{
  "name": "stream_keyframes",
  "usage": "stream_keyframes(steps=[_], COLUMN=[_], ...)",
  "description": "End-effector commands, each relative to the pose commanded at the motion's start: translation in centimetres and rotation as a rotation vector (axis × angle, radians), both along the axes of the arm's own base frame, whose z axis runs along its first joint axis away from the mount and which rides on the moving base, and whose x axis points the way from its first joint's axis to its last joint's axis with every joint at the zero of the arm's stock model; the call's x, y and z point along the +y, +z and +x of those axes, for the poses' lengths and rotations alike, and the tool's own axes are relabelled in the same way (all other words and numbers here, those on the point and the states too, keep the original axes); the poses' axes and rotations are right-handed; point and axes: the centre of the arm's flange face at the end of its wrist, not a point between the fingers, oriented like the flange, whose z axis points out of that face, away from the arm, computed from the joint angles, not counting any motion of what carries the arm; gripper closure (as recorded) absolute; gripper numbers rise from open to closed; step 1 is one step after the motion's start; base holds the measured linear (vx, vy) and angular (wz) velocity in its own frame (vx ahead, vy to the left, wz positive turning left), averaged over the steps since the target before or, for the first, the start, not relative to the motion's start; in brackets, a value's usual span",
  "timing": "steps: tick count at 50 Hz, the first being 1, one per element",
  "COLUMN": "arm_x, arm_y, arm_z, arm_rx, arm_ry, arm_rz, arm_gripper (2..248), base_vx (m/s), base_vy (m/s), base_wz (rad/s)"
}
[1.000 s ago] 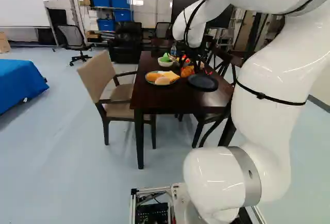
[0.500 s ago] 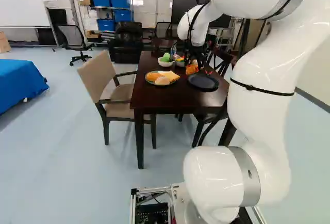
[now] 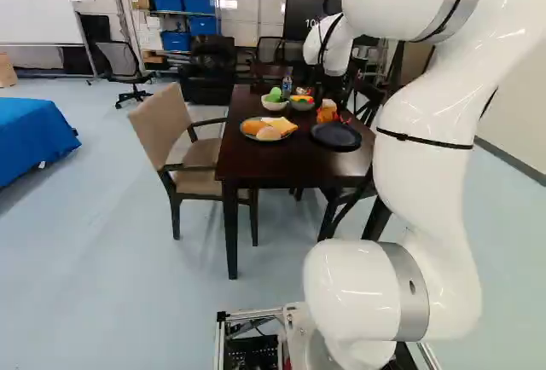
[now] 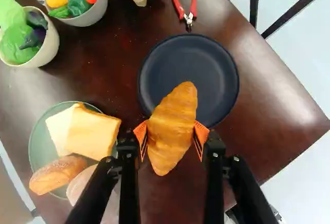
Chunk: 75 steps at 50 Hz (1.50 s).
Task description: Move the croissant to the empty plate
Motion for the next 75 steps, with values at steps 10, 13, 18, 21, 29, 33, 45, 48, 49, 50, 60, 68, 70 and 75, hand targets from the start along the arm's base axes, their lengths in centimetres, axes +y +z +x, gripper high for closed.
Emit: stream_keyframes(steps=[10, 13, 18, 21, 29, 33, 45, 48, 49, 50, 60, 68, 70, 75], arm_x=[-1.6, -2.0, -2.6, -3.0, -3.8, -4.2, -4.8, -5.0, -5.0, -5.0, -5.0, -4.9, -4.8, -4.8], arm_y=[-0.2, -0.2, -0.3, -0.4, -0.6, -0.7, -1.3, -1.7, -1.8, -2.0, -3.4, -4.6, -5.0, -5.7], arm_z=[1.1, 1.4, 2.1, 2.5, 3.6, 4.1, 5.7, 6.0, 6.0, 6.1, 6.4, 6.7, 6.8, 7.0], arm_rx=[0.023, 0.029, 0.038, 0.044, 0.060, 0.068, 0.096, 0.102, 0.105, 0.107, 0.137, 0.150, 0.153, 0.158], arm_ry=[-0.030, -0.037, -0.047, -0.053, -0.069, -0.076, -0.089, -0.090, -0.090, -0.091, -0.099, -0.115, -0.119, -0.128], arm_rz=[-0.001, -0.001, -0.002, -0.002, -0.003, -0.003, -0.003, -0.002, -0.002, -0.001, 0.014, 0.046, 0.055, 0.075], arm_gripper=[123, 123, 123, 123, 123, 123, 123, 123, 123, 123, 123, 123, 123, 123], base_vx=[0.000, 0.000, 0.000, 0.000, 0.000, 0.000, 0.000, 0.000, 0.000, 0.000, 0.000, 0.000, 0.000, 0.000], base_vy=[0.000, 0.000, 0.000, 0.000, 0.000, 0.000, 0.000, 0.000, 0.000, 0.000, 0.000, 0.000, 0.000, 0.000], base_wz=[0.000, 0.000, 0.000, 0.000, 0.000, 0.000, 0.000, 0.000, 0.000, 0.000, 0.000, 0.000, 0.000, 0.000])
